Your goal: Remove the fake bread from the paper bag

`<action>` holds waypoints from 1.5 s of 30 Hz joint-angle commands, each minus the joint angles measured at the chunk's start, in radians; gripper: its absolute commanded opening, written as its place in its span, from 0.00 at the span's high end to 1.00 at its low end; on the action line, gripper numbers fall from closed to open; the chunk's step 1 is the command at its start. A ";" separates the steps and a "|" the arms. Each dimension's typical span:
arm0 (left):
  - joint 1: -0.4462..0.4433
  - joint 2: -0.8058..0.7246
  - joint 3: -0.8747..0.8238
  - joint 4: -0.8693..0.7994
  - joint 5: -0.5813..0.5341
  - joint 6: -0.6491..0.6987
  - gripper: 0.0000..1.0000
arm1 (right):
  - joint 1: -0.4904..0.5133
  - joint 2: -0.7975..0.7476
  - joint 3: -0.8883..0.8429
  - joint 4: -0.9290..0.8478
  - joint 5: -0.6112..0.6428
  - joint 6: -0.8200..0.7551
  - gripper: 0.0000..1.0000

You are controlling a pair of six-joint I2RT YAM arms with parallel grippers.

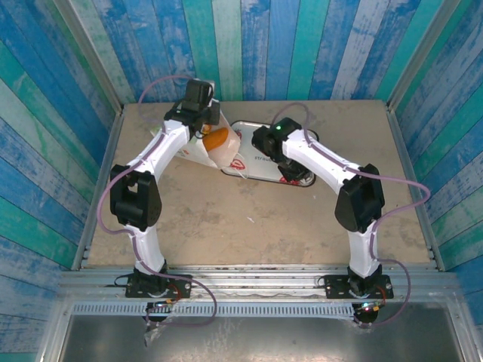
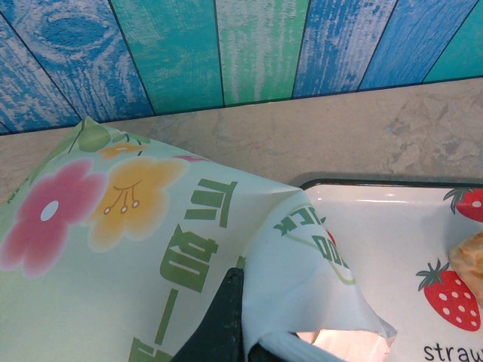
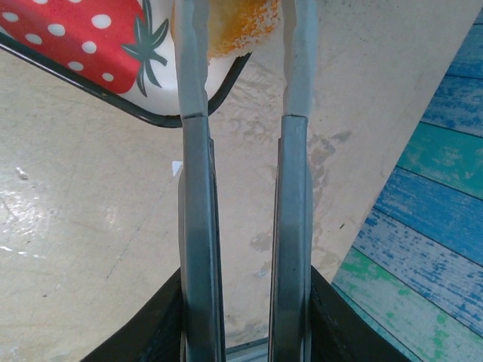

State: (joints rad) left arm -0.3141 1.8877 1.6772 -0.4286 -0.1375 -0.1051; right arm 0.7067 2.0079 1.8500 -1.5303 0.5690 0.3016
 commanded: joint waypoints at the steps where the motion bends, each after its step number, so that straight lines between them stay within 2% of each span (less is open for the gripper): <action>1: 0.002 -0.059 0.036 -0.009 -0.015 0.001 1.00 | 0.025 0.032 0.027 -0.024 -0.070 -0.004 0.61; 5: 0.001 -0.056 0.039 -0.007 -0.011 0.001 1.00 | 0.034 0.047 0.041 -0.027 -0.075 -0.008 0.58; 21: 0.003 -0.063 0.046 -0.022 -0.020 0.007 1.00 | 0.055 0.042 0.078 -0.024 -0.134 -0.040 0.60; 29: 0.003 -0.067 0.041 -0.022 -0.013 -0.002 1.00 | 0.053 0.037 0.082 -0.022 -0.083 -0.037 0.68; 45: 0.003 -0.069 0.044 -0.025 -0.015 -0.004 1.00 | 0.012 -0.011 0.108 0.021 -0.146 -0.085 0.63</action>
State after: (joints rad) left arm -0.3141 1.8877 1.6894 -0.4431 -0.1402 -0.1051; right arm 0.7288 2.0357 1.9488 -1.5017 0.4244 0.2279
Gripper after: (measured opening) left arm 0.050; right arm 0.373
